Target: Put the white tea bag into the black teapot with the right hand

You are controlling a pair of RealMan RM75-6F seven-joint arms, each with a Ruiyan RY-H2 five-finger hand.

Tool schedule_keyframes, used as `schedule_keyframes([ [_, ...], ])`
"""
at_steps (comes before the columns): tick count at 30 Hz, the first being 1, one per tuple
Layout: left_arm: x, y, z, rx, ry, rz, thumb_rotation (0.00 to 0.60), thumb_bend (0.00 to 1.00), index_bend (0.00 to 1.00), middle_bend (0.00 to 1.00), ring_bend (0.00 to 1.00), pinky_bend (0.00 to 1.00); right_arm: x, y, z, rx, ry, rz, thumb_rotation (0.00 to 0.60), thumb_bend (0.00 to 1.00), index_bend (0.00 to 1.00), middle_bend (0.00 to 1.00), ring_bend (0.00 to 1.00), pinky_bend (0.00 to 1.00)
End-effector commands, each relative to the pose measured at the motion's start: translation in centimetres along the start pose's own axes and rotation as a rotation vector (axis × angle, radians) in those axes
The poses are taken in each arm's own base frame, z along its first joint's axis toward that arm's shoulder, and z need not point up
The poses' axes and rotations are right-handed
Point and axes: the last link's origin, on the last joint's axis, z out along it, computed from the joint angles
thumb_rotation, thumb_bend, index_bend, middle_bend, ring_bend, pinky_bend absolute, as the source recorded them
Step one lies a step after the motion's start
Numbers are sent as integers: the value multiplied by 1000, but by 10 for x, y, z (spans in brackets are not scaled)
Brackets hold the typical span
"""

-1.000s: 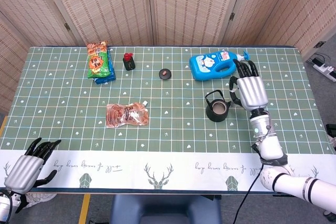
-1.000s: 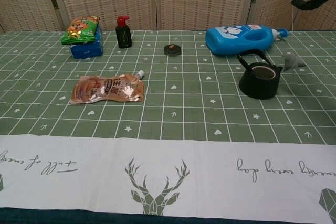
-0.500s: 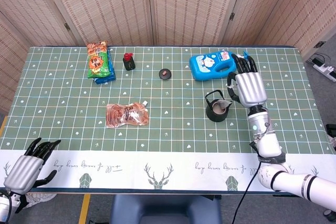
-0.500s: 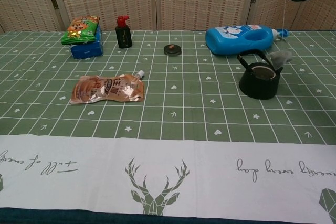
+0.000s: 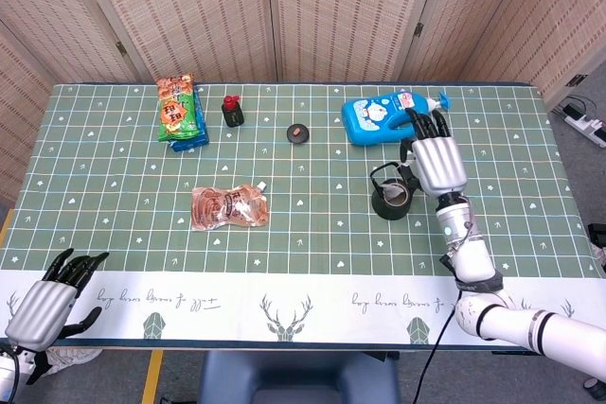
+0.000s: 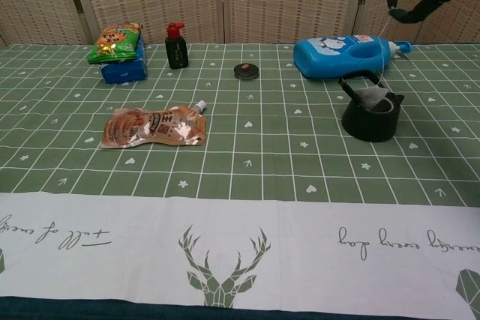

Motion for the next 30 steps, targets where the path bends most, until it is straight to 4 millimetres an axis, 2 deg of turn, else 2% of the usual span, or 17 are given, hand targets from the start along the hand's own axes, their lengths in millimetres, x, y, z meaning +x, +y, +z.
schedule_keyframes([
  [1, 0, 0, 0, -1, 0, 2, 600, 319, 0, 139, 106, 15, -6, 5, -4, -3, -13, -9, 600, 429, 773, 83, 94, 0],
  [6, -2, 2, 0, -6, -6, 5, 600, 319, 0, 139, 106, 15, -20, 14, -14, 0, -60, -35, 600, 428, 782, 83, 89, 0],
  [12, -4, 5, -1, -17, -10, 13, 600, 319, 0, 139, 106, 16, -21, 21, -30, 24, -61, -35, 600, 428, 787, 83, 88, 0],
  [22, -4, 7, -1, -15, -7, 16, 600, 319, 0, 139, 106, 16, -19, 10, -60, 123, -83, -89, 600, 429, 764, 71, 58, 0],
  [24, -4, 6, -1, -12, -7, 14, 600, 319, 0, 139, 106, 16, -21, 10, -71, 130, -116, -137, 600, 429, 683, 42, 41, 0],
  [26, -4, 7, -1, -15, -6, 13, 600, 319, 0, 139, 106, 15, -22, 12, -80, 120, -169, -189, 600, 429, 486, 8, 14, 0],
  [28, -4, 7, -2, -18, -7, 15, 600, 319, 0, 139, 106, 15, -22, 11, -88, 103, -218, -230, 600, 428, 223, 0, 0, 0],
  [30, -5, 7, -2, -18, -8, 17, 600, 319, 0, 139, 106, 15, -20, 8, -91, 88, -239, -255, 600, 428, 82, 0, 0, 0],
])
